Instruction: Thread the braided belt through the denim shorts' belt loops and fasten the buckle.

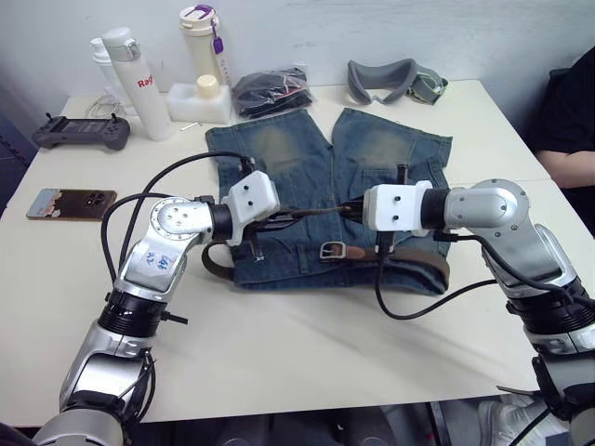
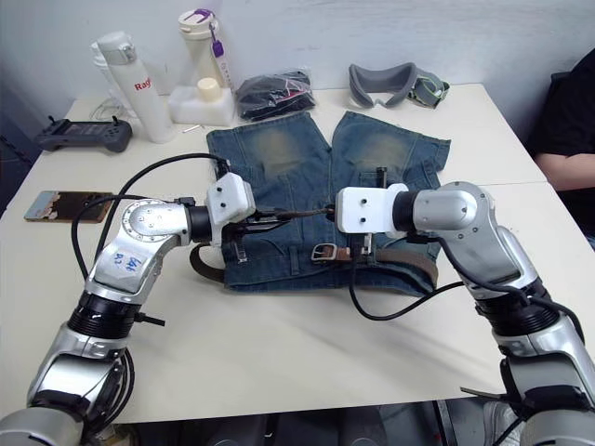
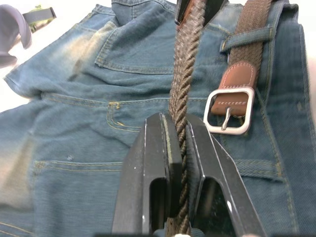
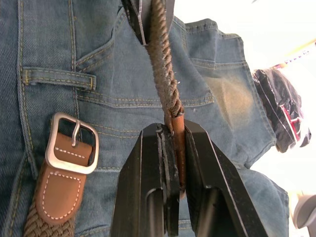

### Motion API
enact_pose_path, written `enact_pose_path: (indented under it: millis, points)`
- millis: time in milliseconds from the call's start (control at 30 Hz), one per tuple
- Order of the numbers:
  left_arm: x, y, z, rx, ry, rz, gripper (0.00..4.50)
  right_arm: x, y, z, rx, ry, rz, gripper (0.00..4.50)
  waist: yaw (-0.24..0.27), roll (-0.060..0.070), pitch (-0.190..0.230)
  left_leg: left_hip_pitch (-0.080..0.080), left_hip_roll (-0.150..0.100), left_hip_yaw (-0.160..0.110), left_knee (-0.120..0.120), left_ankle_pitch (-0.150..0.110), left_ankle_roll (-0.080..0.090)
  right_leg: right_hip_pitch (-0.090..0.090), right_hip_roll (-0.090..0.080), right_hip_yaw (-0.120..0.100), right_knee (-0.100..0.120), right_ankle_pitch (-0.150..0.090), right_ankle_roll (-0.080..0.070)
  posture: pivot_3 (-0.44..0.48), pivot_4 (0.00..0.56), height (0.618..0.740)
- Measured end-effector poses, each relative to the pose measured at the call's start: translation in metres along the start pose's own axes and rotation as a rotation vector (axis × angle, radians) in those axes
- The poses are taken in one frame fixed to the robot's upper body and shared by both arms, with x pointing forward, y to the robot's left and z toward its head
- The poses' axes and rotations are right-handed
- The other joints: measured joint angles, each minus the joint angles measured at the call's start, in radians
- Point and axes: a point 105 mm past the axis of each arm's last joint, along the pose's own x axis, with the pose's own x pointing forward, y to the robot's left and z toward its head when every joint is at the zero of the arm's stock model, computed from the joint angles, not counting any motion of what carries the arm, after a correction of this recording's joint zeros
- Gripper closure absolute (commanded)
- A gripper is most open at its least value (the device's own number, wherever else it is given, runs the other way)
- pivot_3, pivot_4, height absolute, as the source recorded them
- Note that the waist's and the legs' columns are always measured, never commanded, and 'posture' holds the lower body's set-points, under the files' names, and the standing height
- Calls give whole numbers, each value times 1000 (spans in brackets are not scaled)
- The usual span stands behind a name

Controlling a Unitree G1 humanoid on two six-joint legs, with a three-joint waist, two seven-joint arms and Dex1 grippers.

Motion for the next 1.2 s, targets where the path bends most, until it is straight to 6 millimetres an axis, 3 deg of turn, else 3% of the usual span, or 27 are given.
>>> enact_pose_path:
  millis: [133, 200, 300, 400, 467, 567, 667, 767, 933, 1067, 1200]
  points:
    - [-22, 15, 5, -200, -41, 73, 2441, 3, -4, -8, 17, -3, -31, 4500, -1, 0, 0, 0, 0, 0, 0, 0, 0, 0, 0, 0, 0, 0, 0, 0, 150, 740]
    - [-46, 33, 4, -387, -57, 169, 1494, 5, -6, -16, 5, 4, -59, 4500, -3, 0, 0, 0, 0, 0, 0, 0, 0, -1, 0, 0, 1, 0, 0, 0, 150, 740]
    - [-73, 43, 11, -625, -113, 207, 111, 8, -7, -23, -45, 1, -88, 4500, -3, 0, 0, 0, 0, -1, 0, 0, 0, -1, 1, 0, 1, 0, 0, 0, 150, 740]
    - [-107, 33, 31, -864, -190, 85, 44, 12, -9, -24, -113, -21, -102, 4500, -13, 0, 0, 0, 1, -1, 0, 0, -1, -1, 1, 0, 2, 0, 0, 0, 150, 740]
    - [-126, 13, 38, -945, -191, -37, 44, 14, -9, -24, -150, -37, -103, 4500, -25, 0, 0, 1, 2, -3, -1, 0, -1, 0, 1, 1, 3, 0, 0, 0, 150, 740]
    - [-130, -16, 29, -1054, -128, -175, 44, 16, -8, -25, -178, -56, -101, 4500, -29, 0, 0, 3, 8, -5, -1, -1, -2, 0, 2, 3, 4, 0, -1, 0, 150, 740]
    - [-117, -39, 18, -1173, -64, -289, 44, 21, -10, -16, -225, -101, -120, 4500, -25, 0, 0, 4, 9, -6, -1, -1, -3, 0, 3, 4, 3, -1, -2, 0, 150, 740]
    - [-103, -50, 16, -1254, -66, -317, 44, 24, -14, -5, -278, -143, -142, 4500, -21, 0, 0, 4, 11, -7, 0, -1, -5, 0, 5, 5, 3, -1, -3, 0, 150, 740]
    - [-65, -44, 16, -1349, -214, -249, 44, 24, -14, 0, -317, -161, -158, 4500, -17, 0, 0, 6, 7, -5, 0, -2, -5, 1, 7, 6, 2, -1, -3, 0, 150, 740]
    - [-31, -33, -1, -1500, -253, -63, 44, 21, -18, 12, -357, -185, -191, 4500, -17, 0, 0, 6, 9, -3, 0, -2, -6, 0, 9, 6, 2, -1, -3, 0, 150, 740]
    - [-24, -21, 1, -1554, -305, 11, 44, 15, -20, 13, -368, -172, -202, 4500, -23, -1, 0, 7, 9, 5, 0, -2, -6, 0, 10, 8, 3, -1, -4, 0, 150, 740]
